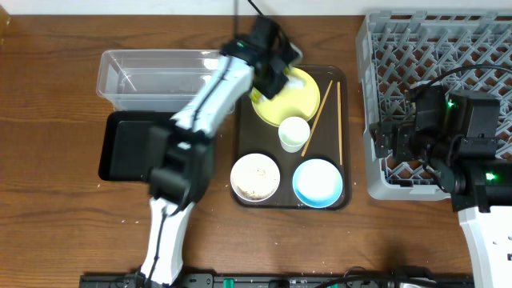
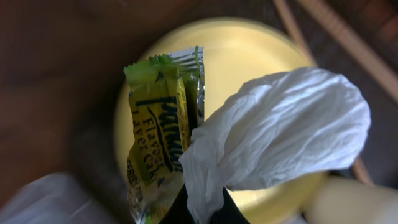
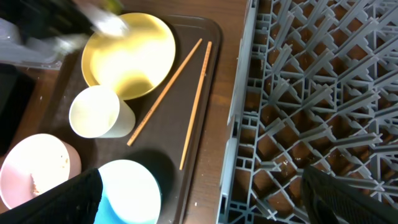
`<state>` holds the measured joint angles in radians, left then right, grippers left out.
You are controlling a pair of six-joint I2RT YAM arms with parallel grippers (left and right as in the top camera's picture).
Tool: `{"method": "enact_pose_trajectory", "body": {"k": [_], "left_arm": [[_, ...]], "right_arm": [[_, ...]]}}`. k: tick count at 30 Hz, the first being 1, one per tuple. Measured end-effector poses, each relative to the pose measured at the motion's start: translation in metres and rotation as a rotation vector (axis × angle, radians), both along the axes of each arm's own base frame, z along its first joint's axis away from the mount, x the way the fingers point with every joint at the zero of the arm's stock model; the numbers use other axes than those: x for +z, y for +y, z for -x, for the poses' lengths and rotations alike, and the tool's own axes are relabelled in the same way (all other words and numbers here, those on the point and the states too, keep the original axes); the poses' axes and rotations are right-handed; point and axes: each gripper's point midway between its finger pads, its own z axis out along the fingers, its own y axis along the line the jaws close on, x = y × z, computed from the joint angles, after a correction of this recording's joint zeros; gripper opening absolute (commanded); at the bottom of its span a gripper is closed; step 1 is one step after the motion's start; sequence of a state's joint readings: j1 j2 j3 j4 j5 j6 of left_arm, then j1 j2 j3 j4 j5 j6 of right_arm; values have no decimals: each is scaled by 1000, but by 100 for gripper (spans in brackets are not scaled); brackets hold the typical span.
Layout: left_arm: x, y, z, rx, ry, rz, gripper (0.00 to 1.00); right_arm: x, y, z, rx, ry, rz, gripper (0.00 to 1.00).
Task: Sort waste into correct bins and load items into the dishwasher rack
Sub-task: 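Carry wrapper and tissue with left gripper into clear plastic bin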
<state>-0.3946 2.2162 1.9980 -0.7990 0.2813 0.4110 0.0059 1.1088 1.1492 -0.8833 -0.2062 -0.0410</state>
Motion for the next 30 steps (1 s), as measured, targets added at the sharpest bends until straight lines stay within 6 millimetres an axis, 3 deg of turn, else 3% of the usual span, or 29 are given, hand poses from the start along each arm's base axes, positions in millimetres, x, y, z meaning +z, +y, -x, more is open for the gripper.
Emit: {"method": "enact_pose_trajectory", "body": {"k": [3, 5, 8, 11, 17, 21, 22, 23, 24, 30], "left_arm": [[69, 27, 7, 32, -86, 28, 6], [101, 51, 8, 58, -134, 32, 6], [122, 83, 9, 71, -170, 11, 6], [111, 117, 8, 71, -141, -41, 6], [52, 177, 1, 75, -33, -118, 17], [22, 207, -4, 102, 21, -135, 48], [17, 214, -4, 114, 32, -138, 64], [15, 219, -4, 122, 39, -141, 77], [14, 221, -4, 130, 42, -139, 80], [22, 214, -7, 169, 38, -118, 88]], "right_arm": [[1, 0, -1, 0, -5, 0, 99], [1, 0, -1, 0, -5, 0, 99], [1, 0, -1, 0, -5, 0, 99], [1, 0, -1, 0, -6, 0, 99], [1, 0, -1, 0, -7, 0, 99], [2, 0, -2, 0, -10, 0, 99], [2, 0, -2, 0, -10, 0, 99], [2, 0, -2, 0, -10, 0, 99], [2, 0, -2, 0, -10, 0, 99], [2, 0, -2, 1, -13, -1, 99]]}}
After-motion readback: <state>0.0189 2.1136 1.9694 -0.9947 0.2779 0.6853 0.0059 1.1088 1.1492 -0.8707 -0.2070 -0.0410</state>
